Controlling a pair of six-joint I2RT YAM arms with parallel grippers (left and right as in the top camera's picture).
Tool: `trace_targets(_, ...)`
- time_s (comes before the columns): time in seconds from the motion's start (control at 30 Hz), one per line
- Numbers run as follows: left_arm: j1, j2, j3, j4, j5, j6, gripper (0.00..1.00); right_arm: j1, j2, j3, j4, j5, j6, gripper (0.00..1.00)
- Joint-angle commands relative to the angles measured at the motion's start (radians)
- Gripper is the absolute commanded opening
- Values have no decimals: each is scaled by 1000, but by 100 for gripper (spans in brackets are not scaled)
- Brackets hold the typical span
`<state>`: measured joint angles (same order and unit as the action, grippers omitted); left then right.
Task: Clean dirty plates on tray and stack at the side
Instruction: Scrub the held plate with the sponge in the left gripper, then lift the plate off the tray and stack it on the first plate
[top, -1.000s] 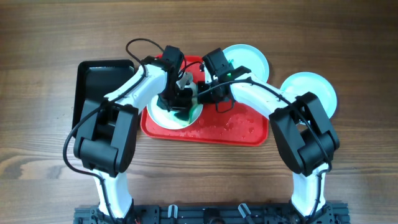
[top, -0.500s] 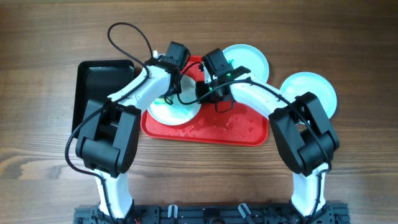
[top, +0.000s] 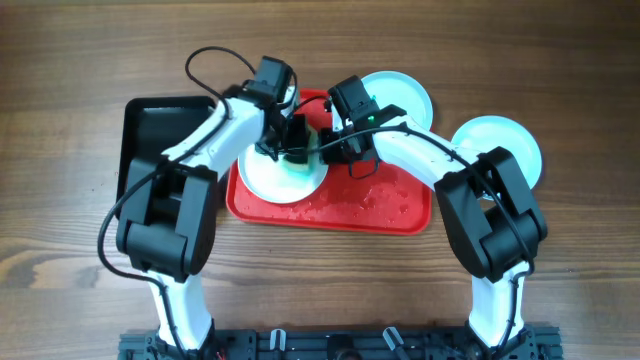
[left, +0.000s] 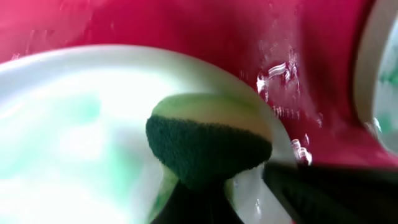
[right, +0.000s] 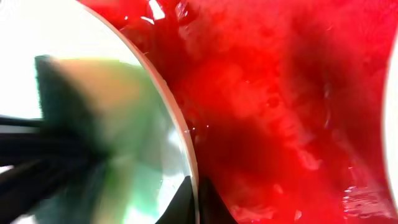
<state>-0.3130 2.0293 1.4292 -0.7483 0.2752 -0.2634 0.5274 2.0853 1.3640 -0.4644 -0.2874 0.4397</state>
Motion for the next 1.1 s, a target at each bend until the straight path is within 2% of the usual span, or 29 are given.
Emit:
trace_targets(0.0,130,-125,164,-123,65,35,4,10,21,10,-24,-79,-22,4)
trace_targets(0.17,301,-218,219,-250,60,20,4,10,4,10,-89,-133,-21,4)
trace_targets(0.27,415,-226,219,-381,-31,20,4,13,-68,10,-157,-47,-37,4)
trace_targets(0.33,459,-217,219,-449,-102,20,4,31,-143,10,-200,117,-40,4)
trace_targets(0.47,488,-213,218,-477,-120,21,4,97,-267,10,-226,457,-47,5)
trace_targets(0.5,488,-213,218,-476,-121,21,4,132,-299,10,-227,596,-48,4)
trace_targets(0.6,485,-213,217,-475,-120,20,4,238,-329,10,-226,948,-57,4)
trace_targets(0.77,485,-213,206,-476,-120,20,4,395,-325,10,-228,1354,-74,4)
trace_targets(0.93,485,-213,172,-468,-120,20,4,488,-325,10,-228,1620,-75,4)
trace_targets(1.07,485,-213,145,-451,-120,20,4,543,-325,10,-166,1753,-183,4)
